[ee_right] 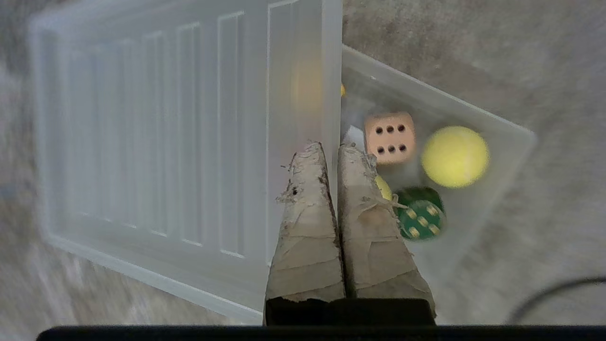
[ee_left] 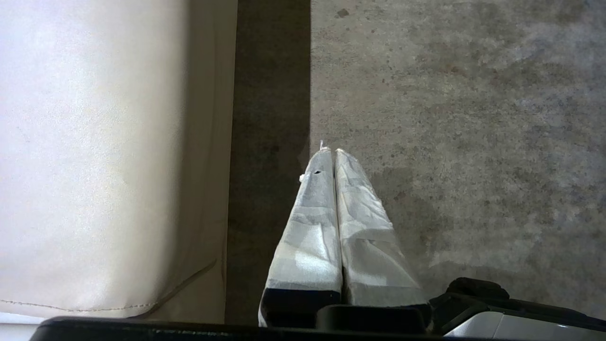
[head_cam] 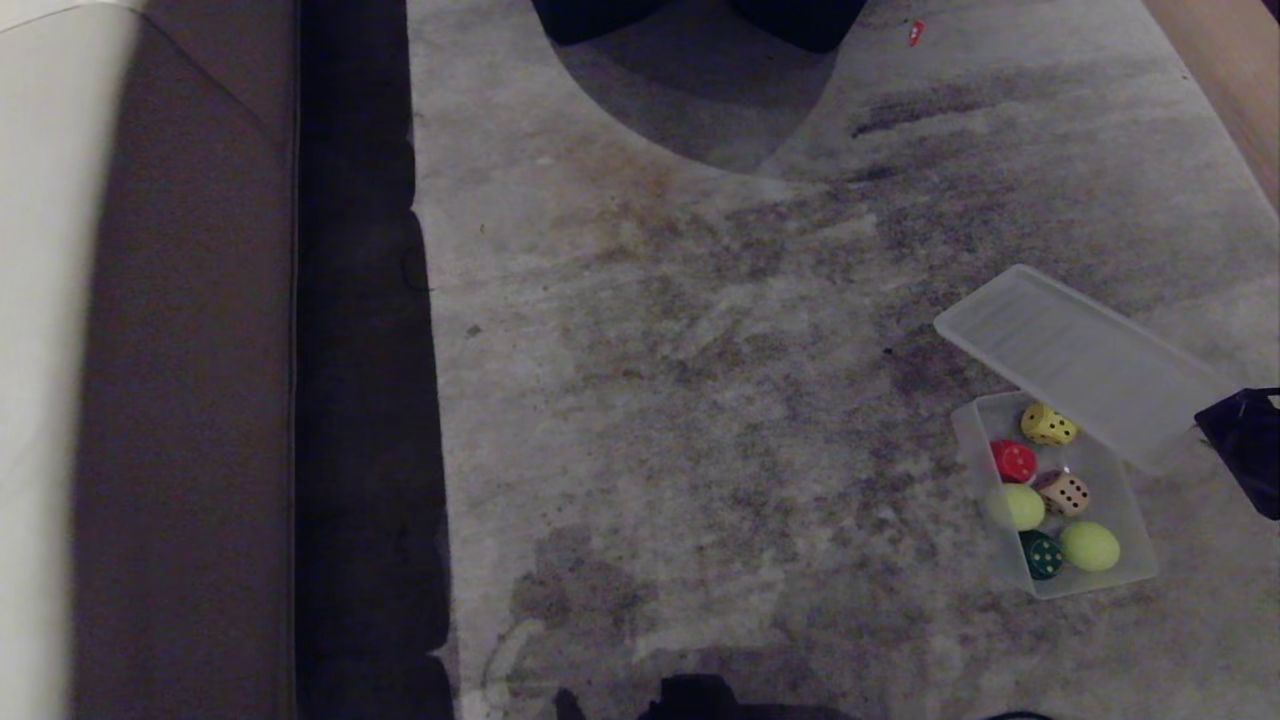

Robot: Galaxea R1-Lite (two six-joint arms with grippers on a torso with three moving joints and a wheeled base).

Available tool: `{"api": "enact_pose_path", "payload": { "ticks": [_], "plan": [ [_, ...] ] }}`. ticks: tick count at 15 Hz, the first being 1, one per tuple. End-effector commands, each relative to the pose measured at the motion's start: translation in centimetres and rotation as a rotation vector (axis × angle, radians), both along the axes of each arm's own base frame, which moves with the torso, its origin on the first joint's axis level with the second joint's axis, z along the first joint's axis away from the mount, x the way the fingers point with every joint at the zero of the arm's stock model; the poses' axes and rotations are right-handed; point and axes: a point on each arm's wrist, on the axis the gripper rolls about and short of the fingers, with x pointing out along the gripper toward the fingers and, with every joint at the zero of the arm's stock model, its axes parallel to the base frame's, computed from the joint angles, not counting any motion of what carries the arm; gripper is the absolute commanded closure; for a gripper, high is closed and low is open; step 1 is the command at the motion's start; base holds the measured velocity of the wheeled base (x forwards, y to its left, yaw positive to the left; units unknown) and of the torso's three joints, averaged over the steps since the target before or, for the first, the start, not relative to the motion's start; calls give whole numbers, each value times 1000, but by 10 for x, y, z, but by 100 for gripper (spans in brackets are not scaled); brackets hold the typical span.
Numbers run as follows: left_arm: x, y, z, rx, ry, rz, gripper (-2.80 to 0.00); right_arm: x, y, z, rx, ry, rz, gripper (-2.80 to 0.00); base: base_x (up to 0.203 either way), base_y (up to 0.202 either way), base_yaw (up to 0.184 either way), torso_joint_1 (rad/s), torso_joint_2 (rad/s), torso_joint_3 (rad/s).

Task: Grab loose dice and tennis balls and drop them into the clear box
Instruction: Close the lid

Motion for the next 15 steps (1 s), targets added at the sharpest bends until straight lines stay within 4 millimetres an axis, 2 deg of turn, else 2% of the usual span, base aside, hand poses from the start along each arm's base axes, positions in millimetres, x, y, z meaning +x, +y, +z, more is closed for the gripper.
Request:
{"api": "enact_pose_path", "payload": {
  "ticks": [1,5,9,15],
  "plan": [
    [0,0,0,-1,-1,1,0,12,-14,-34,75,10,-21,0,0,0,0,0,0,0],
    [0,0,0,-1,-1,1,0,14,-20,-51,159,15,-27,0,0,0,0,0,0,0],
    [0,0,0,-1,-1,1,0,16,-21,-74,327,28,-82,0,0,0,0,0,0,0],
    [0,0,0,-1,0,1,0,22,-25,-113,369,123,-112,0,0,0,0,0,0,0]
  ]
}}
